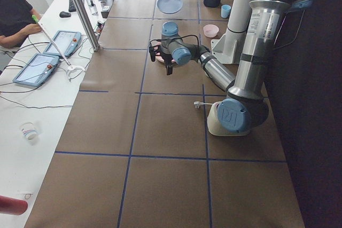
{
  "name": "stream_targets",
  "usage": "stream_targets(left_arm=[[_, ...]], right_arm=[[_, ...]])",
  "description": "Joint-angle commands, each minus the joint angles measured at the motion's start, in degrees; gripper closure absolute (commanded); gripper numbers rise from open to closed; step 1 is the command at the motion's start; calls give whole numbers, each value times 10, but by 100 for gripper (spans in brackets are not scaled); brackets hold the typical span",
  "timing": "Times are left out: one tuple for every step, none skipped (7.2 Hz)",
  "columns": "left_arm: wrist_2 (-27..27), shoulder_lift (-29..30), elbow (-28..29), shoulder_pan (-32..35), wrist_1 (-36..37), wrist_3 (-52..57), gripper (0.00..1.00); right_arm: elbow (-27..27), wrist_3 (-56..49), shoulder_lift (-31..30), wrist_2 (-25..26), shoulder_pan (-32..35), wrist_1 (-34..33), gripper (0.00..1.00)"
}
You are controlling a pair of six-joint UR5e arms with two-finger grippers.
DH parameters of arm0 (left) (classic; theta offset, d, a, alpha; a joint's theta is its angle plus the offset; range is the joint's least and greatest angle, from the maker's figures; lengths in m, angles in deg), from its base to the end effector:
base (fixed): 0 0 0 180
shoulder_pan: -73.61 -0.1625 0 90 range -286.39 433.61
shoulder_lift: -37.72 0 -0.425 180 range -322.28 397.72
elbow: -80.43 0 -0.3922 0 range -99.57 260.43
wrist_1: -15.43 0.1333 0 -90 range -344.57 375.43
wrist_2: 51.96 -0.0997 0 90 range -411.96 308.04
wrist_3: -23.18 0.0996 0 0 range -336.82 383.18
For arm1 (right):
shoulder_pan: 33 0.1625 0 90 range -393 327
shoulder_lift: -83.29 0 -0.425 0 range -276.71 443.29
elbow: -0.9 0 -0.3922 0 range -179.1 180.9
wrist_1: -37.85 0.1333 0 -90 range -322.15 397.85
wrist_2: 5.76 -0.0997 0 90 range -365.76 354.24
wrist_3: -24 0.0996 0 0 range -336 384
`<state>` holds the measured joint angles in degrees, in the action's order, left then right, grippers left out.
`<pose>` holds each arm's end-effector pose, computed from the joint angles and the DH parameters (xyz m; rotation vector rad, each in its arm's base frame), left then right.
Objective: Stack three plates with pink and blue
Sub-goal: 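Carry the light blue plate toward the pink plate while the left arm retracts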
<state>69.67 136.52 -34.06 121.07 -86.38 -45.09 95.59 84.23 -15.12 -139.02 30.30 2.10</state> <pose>0.2941 -0.4404 0.3565 0.0048 0.9277 -0.1993 -0.1434 -0.4300 0.5775 0.1235 -1.0844 0.1934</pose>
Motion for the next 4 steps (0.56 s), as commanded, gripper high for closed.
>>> stream_targets(left_arm=[[48, -47, 15, 85, 5, 162, 0], [79, -54, 36, 121, 4, 213, 0], [105, -64, 64, 163, 4, 276, 0], [126, -66, 95, 202, 4, 339, 0]], right_arm=[[28, 70, 60, -16, 0, -5, 100], [32, 84, 93, -21, -1, -31, 100], [49, 151, 146, -20, -4, -83, 100], [54, 214, 179, -12, -27, -91, 100]])
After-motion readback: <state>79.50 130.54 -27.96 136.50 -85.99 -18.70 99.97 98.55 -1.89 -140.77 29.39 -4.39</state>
